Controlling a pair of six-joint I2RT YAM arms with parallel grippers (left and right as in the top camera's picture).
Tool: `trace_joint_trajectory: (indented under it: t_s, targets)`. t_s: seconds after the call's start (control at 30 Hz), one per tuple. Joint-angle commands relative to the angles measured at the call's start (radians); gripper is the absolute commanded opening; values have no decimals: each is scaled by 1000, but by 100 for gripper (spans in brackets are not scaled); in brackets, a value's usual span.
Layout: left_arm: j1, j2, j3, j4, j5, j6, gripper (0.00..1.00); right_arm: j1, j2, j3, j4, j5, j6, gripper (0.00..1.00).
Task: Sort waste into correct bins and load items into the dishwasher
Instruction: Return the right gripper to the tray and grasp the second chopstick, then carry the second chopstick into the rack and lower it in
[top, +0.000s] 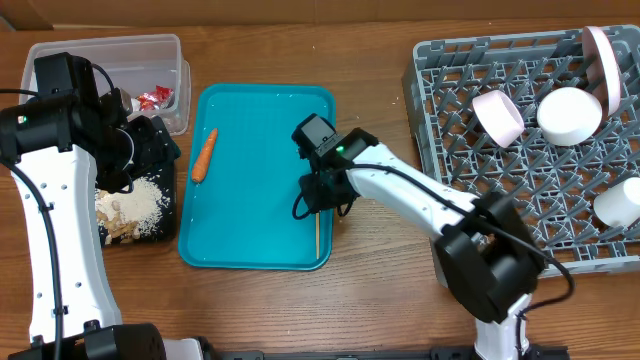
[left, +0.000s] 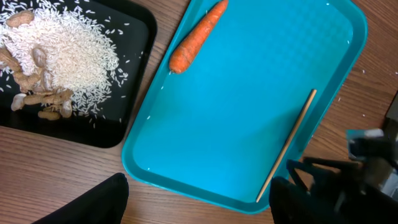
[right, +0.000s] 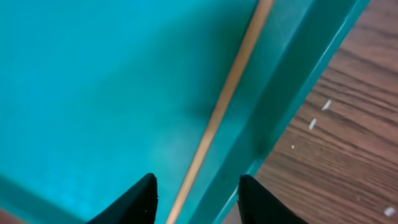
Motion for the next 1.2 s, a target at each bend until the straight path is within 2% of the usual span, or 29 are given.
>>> trace_joint_trajectory:
  t_s: [0.0,0.27,0.37,0.43,0.5,0.73,0.87,0.97,1.07,1.17]
  targets:
    - [-7,3,-3,-1,-2,19,75,0,46,17,11,1,37,43]
    - [-7,3,-3,0,-2,19,75,12,76,12,27,-2,54,41]
    - [-7,3,-3,0,-2,19,75,12,82,12,24,2,76,34]
    - [-7,3,-3,0,-2,19,75,12,85,12,12,31,148,28]
    - [-7,3,-3,0,-2,19,75,12,99,12,5,42,220,26]
    - [-7,3,-3,0,-2,19,75,12,123,12,2,15,224,22]
    - [-7,3,-3,0,-2,19,75,12,123,12,-2,8,233,15]
    - [-7,3,-3,0,-2,19,75,12,123,12,-8,8,238,14]
    - [-7,3,-3,0,-2,19,75,12,123,12,-13,9,254,4]
    - [-7,3,-3,-1,-2,19,75,12,123,13,-14,9,260,4]
